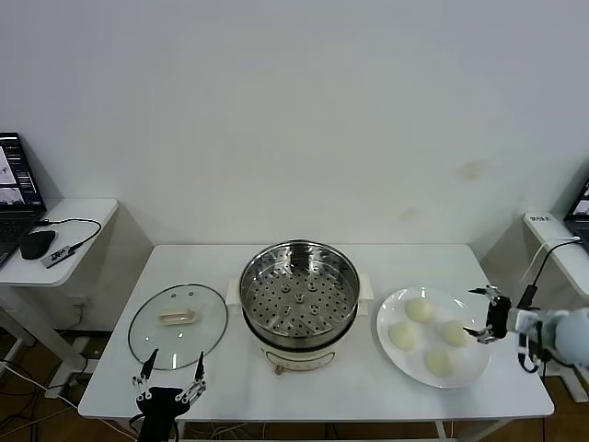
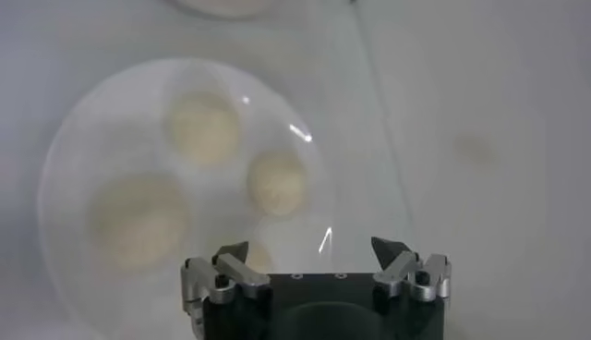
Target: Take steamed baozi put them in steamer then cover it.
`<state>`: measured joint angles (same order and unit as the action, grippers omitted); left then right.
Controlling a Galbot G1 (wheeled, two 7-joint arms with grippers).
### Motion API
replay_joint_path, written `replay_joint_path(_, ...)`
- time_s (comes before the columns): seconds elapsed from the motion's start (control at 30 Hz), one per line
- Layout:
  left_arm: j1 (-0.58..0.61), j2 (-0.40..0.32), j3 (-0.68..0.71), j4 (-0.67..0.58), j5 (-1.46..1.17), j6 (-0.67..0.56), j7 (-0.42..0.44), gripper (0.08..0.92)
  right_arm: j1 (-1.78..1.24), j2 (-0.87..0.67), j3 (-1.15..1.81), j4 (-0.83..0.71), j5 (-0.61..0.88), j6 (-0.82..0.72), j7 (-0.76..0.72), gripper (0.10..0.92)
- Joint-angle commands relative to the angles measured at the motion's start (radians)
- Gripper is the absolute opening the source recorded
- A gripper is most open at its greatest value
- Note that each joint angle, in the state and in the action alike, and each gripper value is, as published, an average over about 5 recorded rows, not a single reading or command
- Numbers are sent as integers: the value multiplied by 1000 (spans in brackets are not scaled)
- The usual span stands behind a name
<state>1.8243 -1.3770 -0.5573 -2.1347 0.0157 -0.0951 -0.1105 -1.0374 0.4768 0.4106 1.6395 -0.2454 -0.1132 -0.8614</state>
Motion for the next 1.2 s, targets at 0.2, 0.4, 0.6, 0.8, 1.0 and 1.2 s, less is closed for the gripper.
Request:
replay_joint_path(0.2, -15, 4, -1, -9, 2, 13, 1, 823, 762, -4, -785, -277, 24, 19, -204, 823)
replay_joint_path(0.4, -22, 3, -7, -7, -2, 18, 1, 823, 909, 126, -937, -390, 27, 19, -228, 823)
replay_joint_path(0.6, -28, 0, -7, -1, -1, 19, 2, 823, 954, 218, -1017, -494, 6, 23, -241, 823)
replay_joint_path(0.8, -29, 1, -8, 2, -1, 19, 4, 823, 953, 276, -1036, -548, -6, 24, -232, 823)
replay_joint_path(1.0, -29, 1, -8, 1, -1, 19, 6, 823, 940, 316, -1038, -584, -36, 17, -215, 823)
replay_joint_path(1.2, -29, 1, -9, 3, -2, 18, 6, 823, 933, 344, -1036, -617, -55, 12, -207, 823)
